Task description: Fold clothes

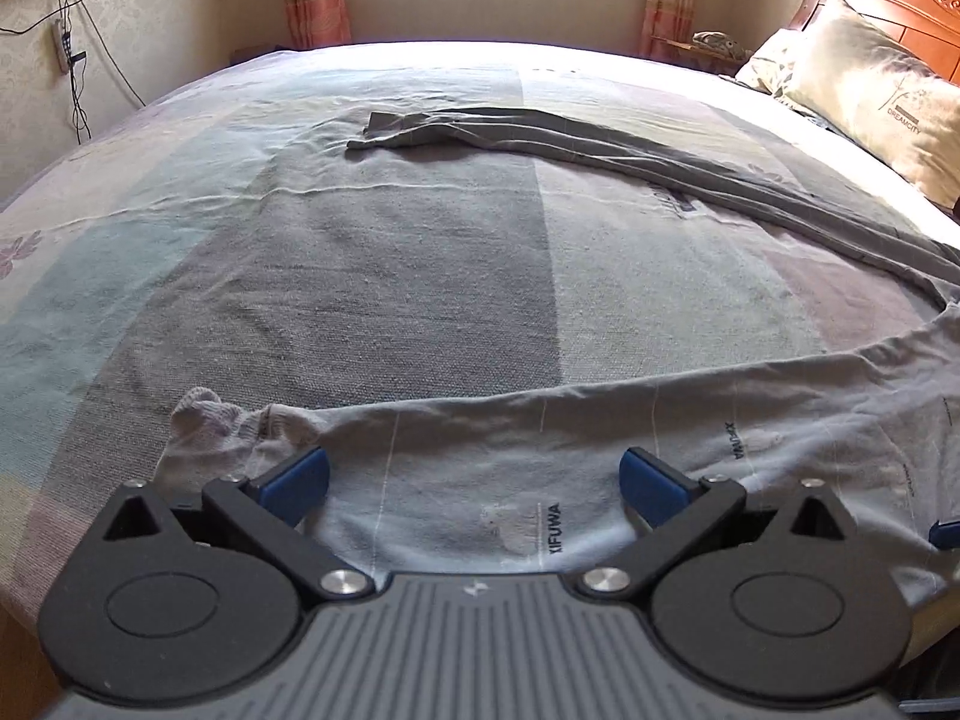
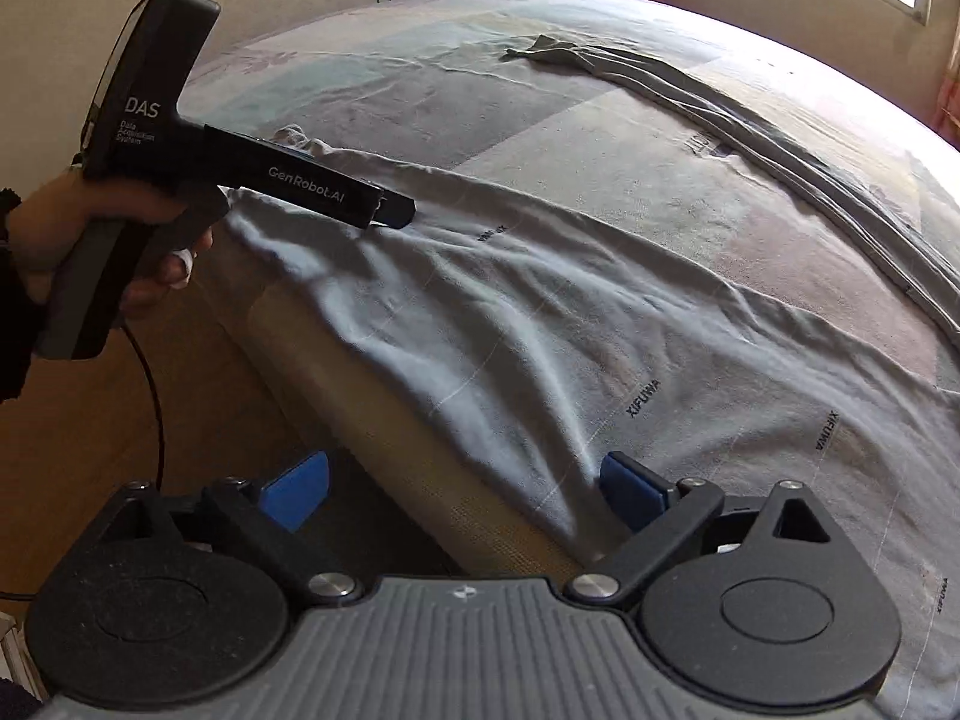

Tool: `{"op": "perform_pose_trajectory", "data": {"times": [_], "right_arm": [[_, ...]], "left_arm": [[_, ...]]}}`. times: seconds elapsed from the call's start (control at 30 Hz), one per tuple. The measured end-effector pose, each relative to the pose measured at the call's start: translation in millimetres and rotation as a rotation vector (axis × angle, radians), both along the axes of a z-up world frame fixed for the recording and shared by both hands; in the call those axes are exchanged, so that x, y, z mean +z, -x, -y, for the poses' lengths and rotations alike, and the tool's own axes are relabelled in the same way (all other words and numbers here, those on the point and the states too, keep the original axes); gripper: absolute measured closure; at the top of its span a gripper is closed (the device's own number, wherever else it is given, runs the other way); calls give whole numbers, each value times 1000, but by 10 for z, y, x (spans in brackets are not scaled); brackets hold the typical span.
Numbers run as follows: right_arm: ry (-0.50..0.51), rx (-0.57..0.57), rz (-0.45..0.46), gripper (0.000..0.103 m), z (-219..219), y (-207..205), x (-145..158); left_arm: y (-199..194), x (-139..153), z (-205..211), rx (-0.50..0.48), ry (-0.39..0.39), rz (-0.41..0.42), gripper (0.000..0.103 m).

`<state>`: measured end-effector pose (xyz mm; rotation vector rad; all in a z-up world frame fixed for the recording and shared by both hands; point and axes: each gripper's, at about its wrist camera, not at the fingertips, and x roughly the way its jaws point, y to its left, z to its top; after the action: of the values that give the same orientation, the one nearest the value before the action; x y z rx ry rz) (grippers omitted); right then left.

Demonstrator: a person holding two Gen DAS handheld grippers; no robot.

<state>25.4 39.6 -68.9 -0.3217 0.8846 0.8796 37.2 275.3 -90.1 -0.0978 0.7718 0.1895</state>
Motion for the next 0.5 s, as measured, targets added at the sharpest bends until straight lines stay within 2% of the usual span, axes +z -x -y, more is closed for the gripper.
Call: {"op": "perform_pose_trajectory", "data": {"times": [0.03,0.2,0.3,0.33,0.43,0.5], "right_arm": [[-17,-23,-5,8,23,-50,38],[-90,-200,12,8,339,-321,224],[-136,-314,10,7,693,-483,298],[-152,-347,13,7,816,-523,317],[-204,-432,3,3,1202,-627,322],[-242,-484,-23,1,1422,-664,288]], "left_arm": [[-1,59,41,-23,22,19,1],[-65,269,512,-292,216,70,1],[-223,218,759,-412,423,58,1],[-289,174,820,-441,494,52,1],[-462,25,936,-477,607,12,1],[-532,-81,879,-433,643,-36,1]]}}
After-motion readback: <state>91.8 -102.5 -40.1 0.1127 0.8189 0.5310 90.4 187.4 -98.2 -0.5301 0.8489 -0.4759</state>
